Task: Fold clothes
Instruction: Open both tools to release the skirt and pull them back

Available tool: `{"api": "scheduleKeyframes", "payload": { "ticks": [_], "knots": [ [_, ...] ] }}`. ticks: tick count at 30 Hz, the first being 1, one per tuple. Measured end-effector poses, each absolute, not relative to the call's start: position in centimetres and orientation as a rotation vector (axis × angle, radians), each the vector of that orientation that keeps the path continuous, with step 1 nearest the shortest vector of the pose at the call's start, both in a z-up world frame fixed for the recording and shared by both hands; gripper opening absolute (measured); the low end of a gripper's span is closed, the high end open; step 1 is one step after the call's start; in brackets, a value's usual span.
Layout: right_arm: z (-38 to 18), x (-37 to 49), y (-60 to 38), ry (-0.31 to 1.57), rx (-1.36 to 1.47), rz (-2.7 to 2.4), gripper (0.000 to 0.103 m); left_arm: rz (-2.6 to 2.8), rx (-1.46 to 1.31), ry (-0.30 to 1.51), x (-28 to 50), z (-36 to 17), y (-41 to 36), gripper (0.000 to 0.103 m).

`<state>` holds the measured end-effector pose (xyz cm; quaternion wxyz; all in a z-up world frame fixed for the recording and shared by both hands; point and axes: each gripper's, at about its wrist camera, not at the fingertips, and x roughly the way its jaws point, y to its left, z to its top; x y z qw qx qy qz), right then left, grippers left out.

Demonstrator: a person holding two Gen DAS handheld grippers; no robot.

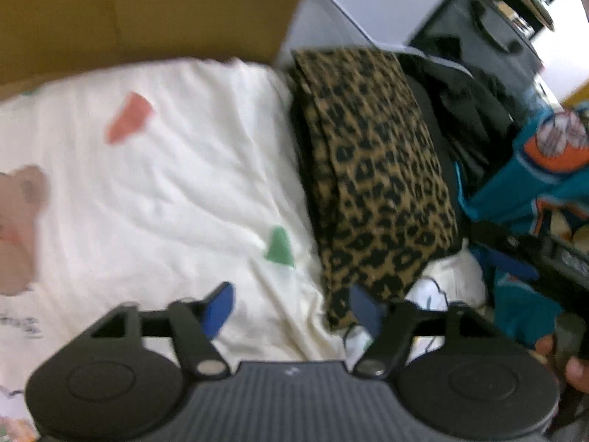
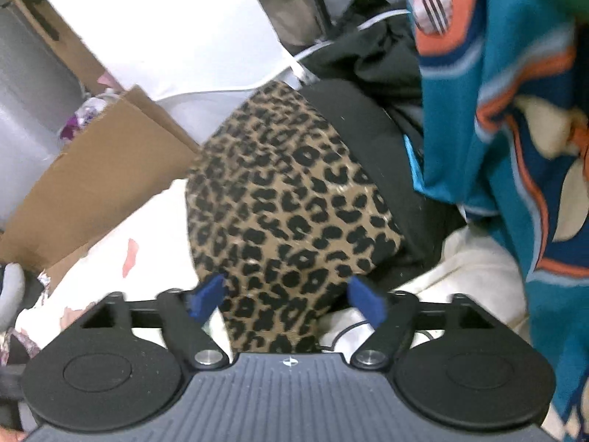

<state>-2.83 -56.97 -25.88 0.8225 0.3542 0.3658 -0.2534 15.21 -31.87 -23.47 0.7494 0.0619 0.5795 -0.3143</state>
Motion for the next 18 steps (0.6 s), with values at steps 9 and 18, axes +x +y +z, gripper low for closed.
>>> {"api": "scheduleKeyframes", "payload": {
  "ticks": [9,18],
  "knots": [
    [-18.5,-1.6,-55.6,0.895,0.735,-0.432,0.103,-0.633,0.157,1.229,16.4,-14.5,-27.9,0.102],
    [-11.6,-0.1,-52.9,0.928,0.700,-0.343,0.103,-0.538,0.129,1.218,17.0,-6.7,-21.9,0.102]
  ]
}}
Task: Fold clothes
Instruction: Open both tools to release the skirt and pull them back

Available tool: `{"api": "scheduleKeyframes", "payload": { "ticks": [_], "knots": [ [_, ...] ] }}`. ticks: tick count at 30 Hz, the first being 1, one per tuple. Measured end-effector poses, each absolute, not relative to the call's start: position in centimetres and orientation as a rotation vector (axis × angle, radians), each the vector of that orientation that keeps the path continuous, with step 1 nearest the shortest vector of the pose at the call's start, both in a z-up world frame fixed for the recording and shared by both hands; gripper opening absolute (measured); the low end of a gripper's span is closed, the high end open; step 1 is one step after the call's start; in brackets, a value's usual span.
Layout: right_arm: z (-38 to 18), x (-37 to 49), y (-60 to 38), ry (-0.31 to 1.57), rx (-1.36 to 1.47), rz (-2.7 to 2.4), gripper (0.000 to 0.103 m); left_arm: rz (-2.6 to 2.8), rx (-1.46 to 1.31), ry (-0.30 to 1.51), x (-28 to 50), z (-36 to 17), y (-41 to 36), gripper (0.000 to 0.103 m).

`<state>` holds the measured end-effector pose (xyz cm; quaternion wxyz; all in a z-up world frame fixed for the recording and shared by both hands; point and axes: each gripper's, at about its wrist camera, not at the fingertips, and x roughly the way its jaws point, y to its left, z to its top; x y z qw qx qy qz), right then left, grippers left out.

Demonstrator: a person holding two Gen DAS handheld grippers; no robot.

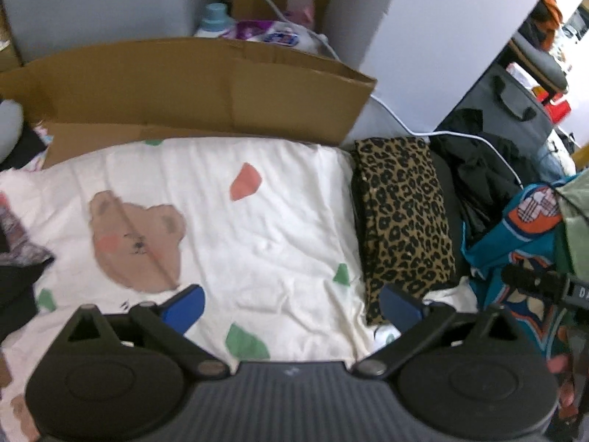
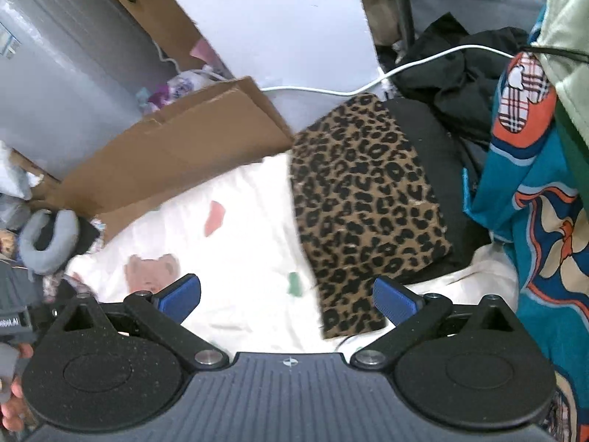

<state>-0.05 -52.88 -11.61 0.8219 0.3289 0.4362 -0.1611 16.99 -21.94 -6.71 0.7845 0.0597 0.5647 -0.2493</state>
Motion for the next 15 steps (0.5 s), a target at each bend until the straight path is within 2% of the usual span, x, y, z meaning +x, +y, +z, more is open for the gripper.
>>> {"api": "scheduleKeyframes", "payload": {
  "ticks": [8,15],
  "knots": [
    [-5.4,2.2,-49.8,1.000,0.616,-0.257,0.103,-0.431,0.159,1.185,17.4,-0.2,-16.6,0.103],
    [-0.8,2.5,-46.5,0.992,0.544,-0.240,0.103,-0.364,0.125,1.154,16.7,4.5,-11.5,0.103]
  ]
}}
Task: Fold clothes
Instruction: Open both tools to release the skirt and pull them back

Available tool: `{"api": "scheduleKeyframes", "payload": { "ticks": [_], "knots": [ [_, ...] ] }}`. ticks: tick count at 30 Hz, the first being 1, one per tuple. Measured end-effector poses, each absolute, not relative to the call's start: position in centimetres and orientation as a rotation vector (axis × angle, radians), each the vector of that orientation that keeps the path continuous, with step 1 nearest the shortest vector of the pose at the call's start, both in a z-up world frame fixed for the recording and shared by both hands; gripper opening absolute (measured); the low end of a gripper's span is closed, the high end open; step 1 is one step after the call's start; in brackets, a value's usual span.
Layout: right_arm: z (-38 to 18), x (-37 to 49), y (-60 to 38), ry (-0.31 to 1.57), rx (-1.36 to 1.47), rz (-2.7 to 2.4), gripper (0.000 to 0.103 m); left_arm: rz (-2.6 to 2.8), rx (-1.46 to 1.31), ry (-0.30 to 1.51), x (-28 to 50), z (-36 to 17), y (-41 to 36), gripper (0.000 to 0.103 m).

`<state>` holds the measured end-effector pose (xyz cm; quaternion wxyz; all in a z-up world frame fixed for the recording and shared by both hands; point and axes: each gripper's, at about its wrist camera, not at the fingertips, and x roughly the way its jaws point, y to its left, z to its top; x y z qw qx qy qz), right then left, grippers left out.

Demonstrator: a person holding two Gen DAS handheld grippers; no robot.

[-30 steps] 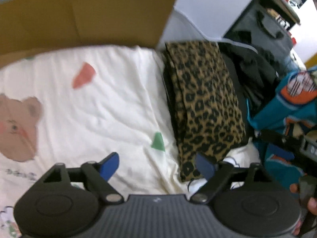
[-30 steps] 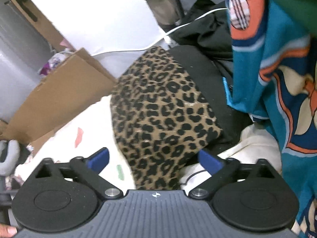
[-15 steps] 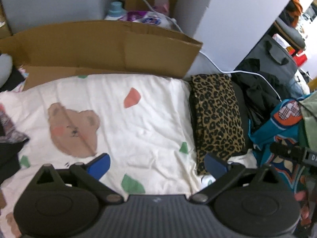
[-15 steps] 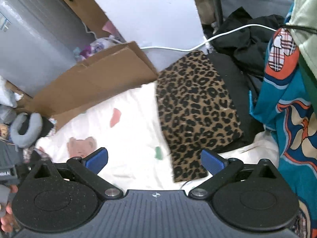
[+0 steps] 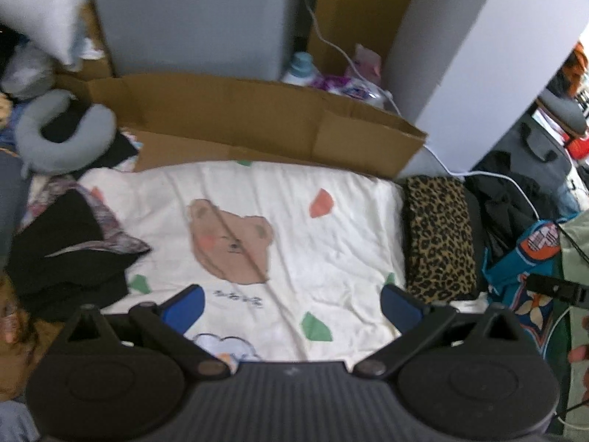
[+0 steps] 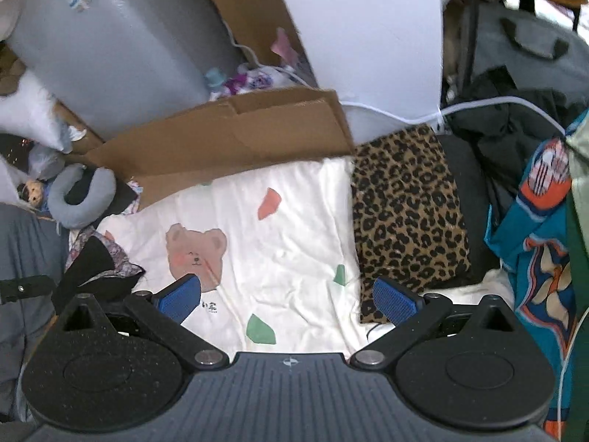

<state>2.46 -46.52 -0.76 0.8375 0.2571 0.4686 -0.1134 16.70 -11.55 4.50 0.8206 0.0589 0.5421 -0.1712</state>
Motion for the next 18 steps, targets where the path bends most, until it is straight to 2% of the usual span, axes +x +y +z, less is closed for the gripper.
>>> {"api": "scheduleKeyframes", "payload": {
  "ticks": [9,18],
  "knots": [
    [5.0,3.0,-43.4,0.974,0.455,-0.225,0.103,-0.267,0.088,1.111,14.8,8.0,-5.7,0.103],
    [7.7,1.7,-39.3,0.984,0.424,-0.177,0.103,-0.197,0.010,1.101,11.0,8.9,-1.0,0.103]
  ]
}}
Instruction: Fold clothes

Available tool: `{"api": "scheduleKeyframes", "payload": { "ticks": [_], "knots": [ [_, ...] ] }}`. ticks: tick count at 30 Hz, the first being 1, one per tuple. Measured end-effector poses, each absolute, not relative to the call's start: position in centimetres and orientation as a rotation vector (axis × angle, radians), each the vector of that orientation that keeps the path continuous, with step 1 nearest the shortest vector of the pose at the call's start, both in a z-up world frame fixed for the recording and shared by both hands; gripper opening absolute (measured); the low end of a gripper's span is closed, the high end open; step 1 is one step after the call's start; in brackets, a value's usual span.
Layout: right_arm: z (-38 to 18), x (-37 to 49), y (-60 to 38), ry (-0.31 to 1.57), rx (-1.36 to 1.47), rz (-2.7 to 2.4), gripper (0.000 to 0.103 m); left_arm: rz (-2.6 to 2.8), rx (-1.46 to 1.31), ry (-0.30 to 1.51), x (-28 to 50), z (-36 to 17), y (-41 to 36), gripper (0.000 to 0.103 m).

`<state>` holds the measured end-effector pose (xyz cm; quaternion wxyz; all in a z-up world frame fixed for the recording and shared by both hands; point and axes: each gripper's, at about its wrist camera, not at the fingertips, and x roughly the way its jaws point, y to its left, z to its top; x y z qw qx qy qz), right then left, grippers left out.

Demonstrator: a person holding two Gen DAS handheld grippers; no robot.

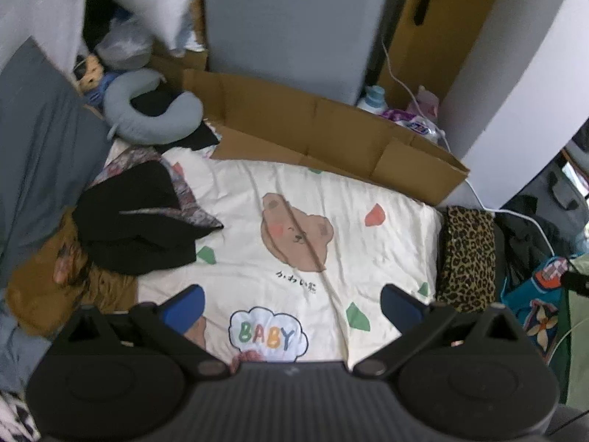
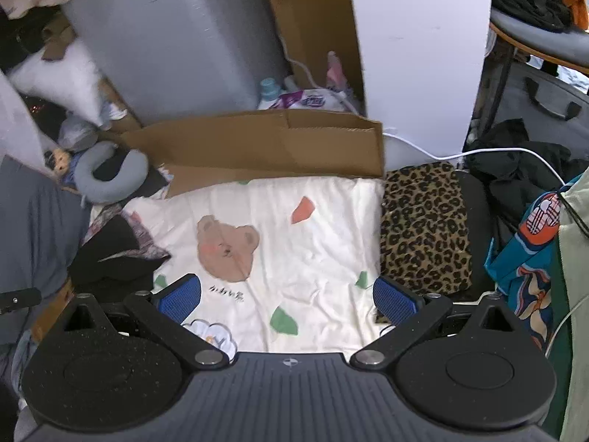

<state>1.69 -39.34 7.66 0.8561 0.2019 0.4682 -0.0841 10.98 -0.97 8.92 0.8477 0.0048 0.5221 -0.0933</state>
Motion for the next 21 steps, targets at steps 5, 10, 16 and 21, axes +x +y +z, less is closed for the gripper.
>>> {"api": "scheduleKeyframes", "payload": {
  "ticks": [5,10,16,21],
  "knots": [
    [8.3,0.4,-37.4,0.989,0.427,-0.152,0.103,-0.159,-0.020,1.051,8.6,10.4,1.2,0.103],
    [9.1,-1.0,-35.6,0.978,0.427,-0.130,0.103,-0.126,-0.075,1.028,6.2,10.6,3.6,0.103],
    [10.1,-3.1,-34.8,0.963,0.433,-0.128,0.103,-0.110,-0.059,0.999,4.2,10.1,5.1,0.103],
    [10.0,-4.3,-34.7,0.948,0.450,-0.143,0.103,-0.095,-0.055,0.985,4.4,9.5,5.2,0.103]
  ]
}}
